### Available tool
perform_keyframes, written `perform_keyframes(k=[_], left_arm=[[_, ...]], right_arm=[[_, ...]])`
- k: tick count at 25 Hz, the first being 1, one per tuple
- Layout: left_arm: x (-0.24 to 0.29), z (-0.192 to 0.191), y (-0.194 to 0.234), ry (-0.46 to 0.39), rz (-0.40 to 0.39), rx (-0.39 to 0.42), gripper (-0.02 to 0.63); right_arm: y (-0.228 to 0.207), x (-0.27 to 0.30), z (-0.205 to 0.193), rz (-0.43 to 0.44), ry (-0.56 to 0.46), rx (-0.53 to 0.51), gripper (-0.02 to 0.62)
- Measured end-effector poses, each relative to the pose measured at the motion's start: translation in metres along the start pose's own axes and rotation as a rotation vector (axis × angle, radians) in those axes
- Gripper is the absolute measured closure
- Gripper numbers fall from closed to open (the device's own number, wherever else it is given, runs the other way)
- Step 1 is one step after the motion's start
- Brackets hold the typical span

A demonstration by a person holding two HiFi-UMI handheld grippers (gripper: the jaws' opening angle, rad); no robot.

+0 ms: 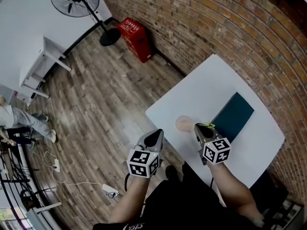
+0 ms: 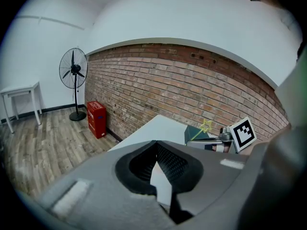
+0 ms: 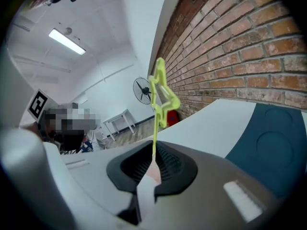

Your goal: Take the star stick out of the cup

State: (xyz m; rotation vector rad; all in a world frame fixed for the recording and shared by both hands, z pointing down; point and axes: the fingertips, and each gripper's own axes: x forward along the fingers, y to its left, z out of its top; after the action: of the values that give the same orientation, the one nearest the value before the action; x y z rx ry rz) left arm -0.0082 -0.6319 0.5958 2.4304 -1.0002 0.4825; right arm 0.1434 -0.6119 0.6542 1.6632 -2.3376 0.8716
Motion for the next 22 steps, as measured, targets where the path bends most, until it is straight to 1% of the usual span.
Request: perform_keyframes(k=[6, 9, 12, 19, 22], left_arm=[[-0.027, 0.012, -0.002, -0.046, 0.003, 0.012, 0.598], [-0.043, 0.023, -0.004, -0.083, 0.004, 0.025, 0.598], [-0.06, 0.035, -0.005, -0.127, -0.004, 0.044, 0.598], [-0.111, 0.042, -0.011, -0.209, -0.029, 0.081, 0.598], [-0.127, 0.051, -0.009, -0.243, -0.027, 0.098, 0.598]], right_arm=[[0.01, -0.02, 0.02, -0.024, -0.052, -0.032, 0.577], [0.017, -0.035, 0.033, -0.044, -0.081, -0.056, 0.577], [0.028, -0.049, 0.051, -0.061, -0.117, -0.102, 0.577], [0.094, -0.097, 0.083, -0.046, -0.208, -0.269, 0.577], [0.123, -0.119, 0.092, -0.02, -0.229, -0.331, 0.578]])
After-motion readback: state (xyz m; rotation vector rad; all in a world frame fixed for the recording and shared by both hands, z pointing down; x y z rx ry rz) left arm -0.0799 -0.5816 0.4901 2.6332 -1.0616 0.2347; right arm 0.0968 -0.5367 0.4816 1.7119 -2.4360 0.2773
